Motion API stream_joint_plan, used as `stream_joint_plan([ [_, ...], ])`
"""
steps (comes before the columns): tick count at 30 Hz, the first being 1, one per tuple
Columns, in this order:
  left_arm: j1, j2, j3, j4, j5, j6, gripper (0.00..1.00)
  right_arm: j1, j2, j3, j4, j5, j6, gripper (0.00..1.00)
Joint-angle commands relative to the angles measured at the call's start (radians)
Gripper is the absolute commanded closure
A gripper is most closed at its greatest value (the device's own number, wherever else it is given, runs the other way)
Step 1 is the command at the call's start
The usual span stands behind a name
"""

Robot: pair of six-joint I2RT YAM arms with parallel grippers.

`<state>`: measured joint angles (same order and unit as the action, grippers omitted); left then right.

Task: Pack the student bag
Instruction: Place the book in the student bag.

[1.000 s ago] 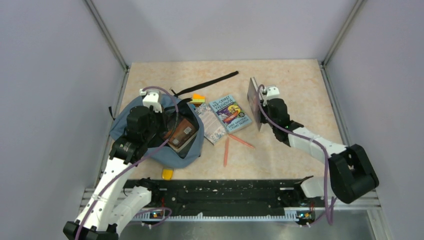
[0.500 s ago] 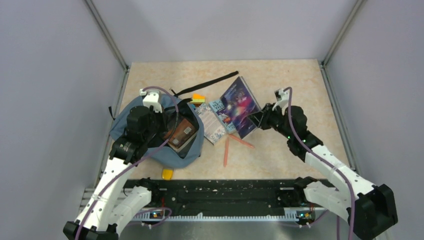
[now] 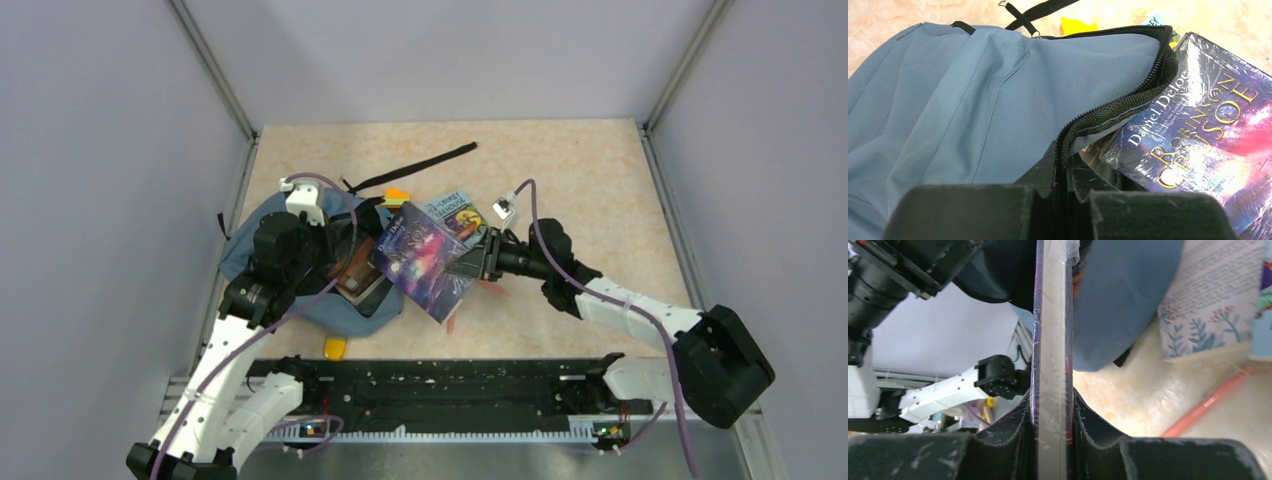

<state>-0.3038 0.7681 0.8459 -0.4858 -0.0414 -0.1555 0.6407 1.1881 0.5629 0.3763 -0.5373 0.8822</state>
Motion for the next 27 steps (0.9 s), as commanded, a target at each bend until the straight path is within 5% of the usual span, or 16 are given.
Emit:
stream_joint_plan([
  [1, -0.006, -0.014, 0.005, 0.067, 0.035, -0.014, 1.0, 0.034, 0.052, 0.091, 0.335, -0.097, 0.122, 1.0],
  [17, -0.006, -0.016, 0.004, 0.065, 0.035, -0.013, 1.0, 0.172, 0.45, 0.39, 0.275, 0.163, 0.13, 1.0],
  [27, -0.006, 0.0, 0.005, 0.067, 0.065, -0.014, 1.0, 0.222, 0.758, 0.635, 0.508, 0.183, 0.333, 1.0],
])
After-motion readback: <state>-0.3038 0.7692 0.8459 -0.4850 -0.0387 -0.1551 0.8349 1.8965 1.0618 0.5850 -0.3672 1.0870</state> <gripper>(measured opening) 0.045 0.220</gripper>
